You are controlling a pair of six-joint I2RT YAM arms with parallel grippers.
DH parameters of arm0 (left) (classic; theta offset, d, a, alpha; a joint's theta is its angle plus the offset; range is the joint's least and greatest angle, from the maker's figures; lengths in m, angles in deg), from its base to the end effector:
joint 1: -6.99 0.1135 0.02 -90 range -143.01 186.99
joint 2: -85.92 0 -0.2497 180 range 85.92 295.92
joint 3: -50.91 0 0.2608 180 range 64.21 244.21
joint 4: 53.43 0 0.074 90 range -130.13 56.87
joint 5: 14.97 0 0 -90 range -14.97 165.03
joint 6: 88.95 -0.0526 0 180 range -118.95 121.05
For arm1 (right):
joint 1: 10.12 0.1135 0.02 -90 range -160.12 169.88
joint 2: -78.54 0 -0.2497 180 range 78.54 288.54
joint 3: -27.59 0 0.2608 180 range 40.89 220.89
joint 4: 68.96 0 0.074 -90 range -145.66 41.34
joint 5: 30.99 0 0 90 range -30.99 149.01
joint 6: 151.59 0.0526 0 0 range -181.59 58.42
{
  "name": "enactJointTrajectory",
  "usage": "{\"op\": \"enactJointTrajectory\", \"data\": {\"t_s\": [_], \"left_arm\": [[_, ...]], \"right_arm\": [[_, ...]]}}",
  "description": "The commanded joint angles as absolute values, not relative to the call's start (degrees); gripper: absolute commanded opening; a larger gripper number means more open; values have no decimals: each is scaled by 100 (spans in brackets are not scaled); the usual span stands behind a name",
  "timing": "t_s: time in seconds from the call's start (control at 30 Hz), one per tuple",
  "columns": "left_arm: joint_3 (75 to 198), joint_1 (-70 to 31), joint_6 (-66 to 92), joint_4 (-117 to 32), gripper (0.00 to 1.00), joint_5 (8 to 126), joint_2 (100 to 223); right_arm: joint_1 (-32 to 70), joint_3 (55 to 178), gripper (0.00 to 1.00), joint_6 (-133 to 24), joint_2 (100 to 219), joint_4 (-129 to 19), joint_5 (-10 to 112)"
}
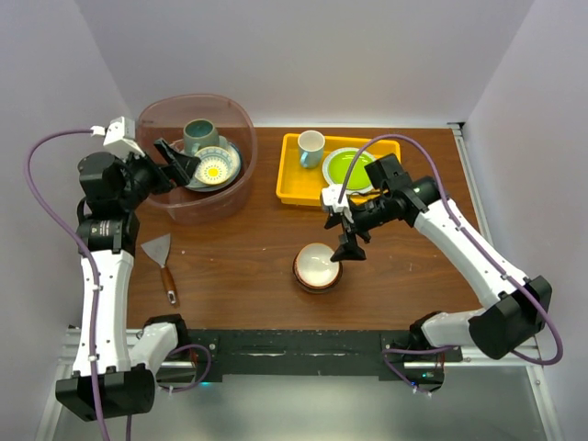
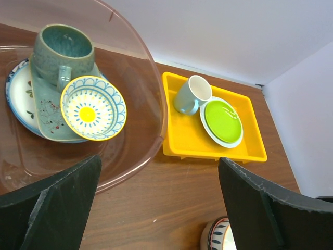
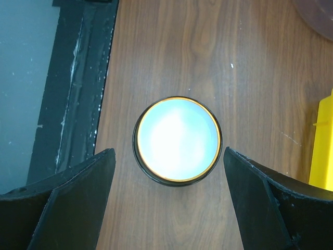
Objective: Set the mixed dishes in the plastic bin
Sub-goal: Pick up the bowl from the center of the board.
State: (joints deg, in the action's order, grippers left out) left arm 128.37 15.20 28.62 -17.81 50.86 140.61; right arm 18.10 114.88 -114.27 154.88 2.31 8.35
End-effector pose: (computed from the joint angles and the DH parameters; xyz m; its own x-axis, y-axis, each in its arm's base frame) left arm 0.2357 0.0123 0.3911 -0.3177 -0.4725 -0.8221 0.1329 0.8363 -0.5320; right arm 0.2189 0.1636 0.3124 0.0426 -0.5493 -0.8346 -0.9951 -0.0979 0.0136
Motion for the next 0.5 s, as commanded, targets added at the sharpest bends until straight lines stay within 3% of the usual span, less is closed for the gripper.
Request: {"op": "enactJointTrajectory", "data": {"t_s": [0.0,0.47], "left_arm": [[12776,1456,3014,-1922,100,4769,13927],[12688,1324,3023,-1904,100,4602,13821]], "right_arm": [[1923,11393,89,-11739,15299,331,996],[2107,11234,89,-12012,15334,340,1348]]}}
